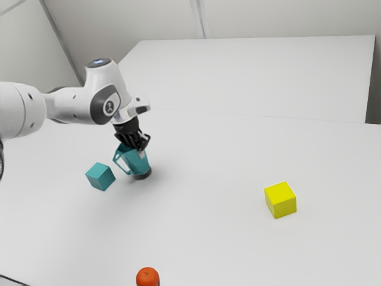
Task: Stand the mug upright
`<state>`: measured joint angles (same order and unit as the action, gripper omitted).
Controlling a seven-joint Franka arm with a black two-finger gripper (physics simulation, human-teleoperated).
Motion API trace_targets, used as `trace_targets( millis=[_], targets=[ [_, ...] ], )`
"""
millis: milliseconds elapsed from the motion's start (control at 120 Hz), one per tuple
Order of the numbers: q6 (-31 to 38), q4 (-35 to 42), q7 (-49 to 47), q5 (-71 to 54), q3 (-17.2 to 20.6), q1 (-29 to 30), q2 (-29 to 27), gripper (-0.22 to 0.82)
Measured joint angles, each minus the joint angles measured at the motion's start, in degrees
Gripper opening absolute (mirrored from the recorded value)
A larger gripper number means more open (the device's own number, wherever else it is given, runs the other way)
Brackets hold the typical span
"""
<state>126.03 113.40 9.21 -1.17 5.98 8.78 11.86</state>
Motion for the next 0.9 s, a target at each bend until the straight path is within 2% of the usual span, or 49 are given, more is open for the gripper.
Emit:
trace_targets(
  millis=[233, 300, 442, 542, 700, 900],
  targets=[
    [0.54, -0.12, -2.42, 0.0, 0.0, -0.15, 1.59, -0.16],
    [0.57, -0.16, -2.71, 0.3, -0.01, -0.16, 1.68, -0.06],
    [0.55, -0.27, -3.19, 0.67, -0.01, -0.1, 1.51, 0.24],
    [0.22, -0.34, -3.45, 0.77, -0.01, -0.45, 0.61, 0.38],
    [-3.12, -1.3, -3.76, 0.85, -0.1, -0.62, -3.14, 0.5],
    [-13.88, -12.84, -3.63, 0.89, -0.44, -0.12, -4.35, 0.56]
  ],
)
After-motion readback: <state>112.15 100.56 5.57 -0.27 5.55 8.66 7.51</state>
